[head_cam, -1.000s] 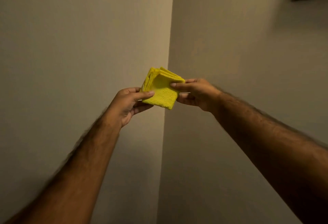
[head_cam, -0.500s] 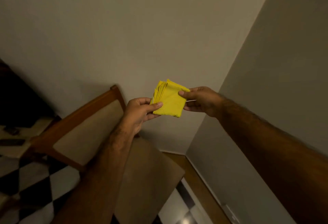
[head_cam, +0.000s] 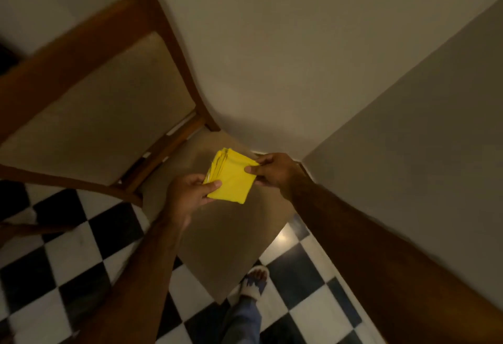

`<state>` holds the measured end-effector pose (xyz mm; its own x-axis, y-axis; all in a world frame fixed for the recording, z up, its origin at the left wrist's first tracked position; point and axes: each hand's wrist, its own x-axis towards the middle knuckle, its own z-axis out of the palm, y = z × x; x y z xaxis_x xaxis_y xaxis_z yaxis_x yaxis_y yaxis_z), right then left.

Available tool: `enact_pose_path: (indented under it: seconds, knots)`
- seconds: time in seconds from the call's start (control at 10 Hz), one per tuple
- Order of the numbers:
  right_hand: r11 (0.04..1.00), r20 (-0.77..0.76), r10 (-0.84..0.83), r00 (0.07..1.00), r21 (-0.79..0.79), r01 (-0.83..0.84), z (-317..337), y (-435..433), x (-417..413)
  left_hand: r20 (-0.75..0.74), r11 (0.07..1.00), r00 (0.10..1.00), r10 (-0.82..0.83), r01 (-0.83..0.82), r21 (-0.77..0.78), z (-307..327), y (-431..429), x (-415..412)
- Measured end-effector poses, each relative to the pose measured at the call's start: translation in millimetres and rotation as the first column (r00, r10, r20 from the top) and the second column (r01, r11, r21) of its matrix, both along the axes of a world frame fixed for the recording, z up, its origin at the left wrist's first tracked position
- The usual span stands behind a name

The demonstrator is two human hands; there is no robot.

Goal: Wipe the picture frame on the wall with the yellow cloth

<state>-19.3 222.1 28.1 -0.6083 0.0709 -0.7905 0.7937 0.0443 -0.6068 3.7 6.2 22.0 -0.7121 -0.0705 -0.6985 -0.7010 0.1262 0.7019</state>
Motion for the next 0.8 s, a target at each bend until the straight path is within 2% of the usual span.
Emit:
enact_pose_path:
  seconds: [0.1, 0.2, 0.3, 0.5, 0.6, 0.7, 0.8]
  knots:
    - [0.993, 0.038, 0.082, 0.996, 0.087, -0.085, -85, -28, 11, 0.062, 0.993, 0.998, 0.014, -0.007, -0.114, -76, -19, 14]
    - [0.965, 0.048, 0.181, 0.982, 0.186, -0.187, -128, -42, 17, 0.113, 0.983, 0.993, 0.020, 0.001, -0.182, -117, -27, 18]
    - [0.894, 0.054, 0.351, 0.935, 0.278, -0.352, -172, -57, 28, 0.147, 0.950, 0.989, -0.033, 0.077, -0.303, -163, -35, 25]
    - [0.843, 0.058, 0.409, 0.911, 0.360, -0.401, -200, -60, 36, 0.123, 0.894, 0.985, -0.125, 0.165, -0.416, -185, -31, 33]
    - [0.804, 0.042, 0.457, 0.888, 0.407, -0.433, -197, -60, 34, 0.141, 0.696, 0.935, -0.326, 0.338, -0.633, -178, -26, 33]
    - [0.641, 0.004, 0.565, 0.825, 0.628, -0.441, -173, -57, 43, 0.053, 0.449, 0.824, -0.564, 0.360, -0.818, -157, -15, 34]
    - [0.424, 0.030, 0.673, 0.739, 0.802, -0.420, -154, -49, 50, -0.016, 0.376, 0.692, -0.722, 0.373, -0.848, -141, -8, 35]
